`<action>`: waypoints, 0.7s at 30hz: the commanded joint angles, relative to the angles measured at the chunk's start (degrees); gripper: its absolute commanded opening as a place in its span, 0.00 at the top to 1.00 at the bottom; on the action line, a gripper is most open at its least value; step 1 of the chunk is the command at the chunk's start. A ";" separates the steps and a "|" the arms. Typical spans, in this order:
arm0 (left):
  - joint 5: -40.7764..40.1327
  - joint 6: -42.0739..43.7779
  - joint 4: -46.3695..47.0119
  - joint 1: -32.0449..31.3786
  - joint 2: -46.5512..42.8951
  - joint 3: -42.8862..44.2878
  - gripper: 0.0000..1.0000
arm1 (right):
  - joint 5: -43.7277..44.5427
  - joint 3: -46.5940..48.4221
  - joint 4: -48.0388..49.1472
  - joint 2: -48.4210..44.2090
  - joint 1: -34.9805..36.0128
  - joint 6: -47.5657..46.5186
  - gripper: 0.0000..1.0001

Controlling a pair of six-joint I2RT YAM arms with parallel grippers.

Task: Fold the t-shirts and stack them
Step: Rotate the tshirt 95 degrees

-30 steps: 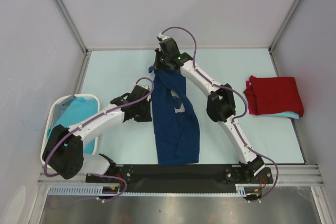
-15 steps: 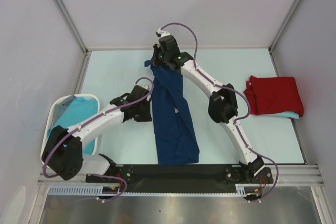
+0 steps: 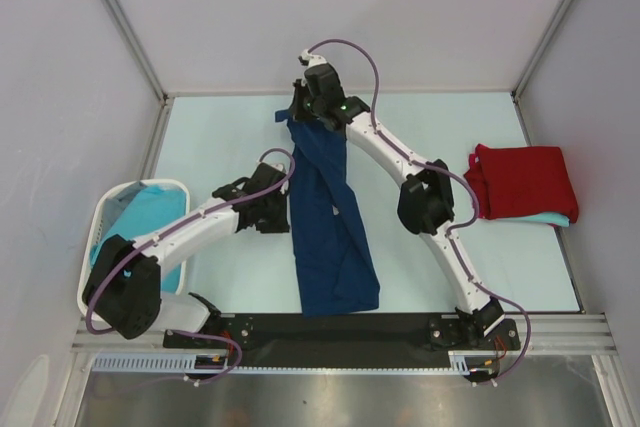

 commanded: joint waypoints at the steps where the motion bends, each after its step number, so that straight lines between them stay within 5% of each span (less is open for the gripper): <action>1: 0.31 0.63 0.89 -0.47 0.73 1.02 0.75 | 0.09 1.39 0.70 2.36 -0.76 -0.29 1.00; 10: 0.22 0.72 0.98 -0.48 2.48 2.07 0.76 | -0.09 1.22 -0.18 5.18 -1.90 0.32 0.99; 14: 0.31 0.72 1.06 -0.47 3.36 2.69 0.76 | 0.62 1.22 -0.44 4.83 -2.43 0.76 0.61; 21: 0.39 0.54 1.07 -0.56 3.98 4.27 0.76 | 5.27 0.08 -0.27 -0.70 -2.52 -0.81 0.20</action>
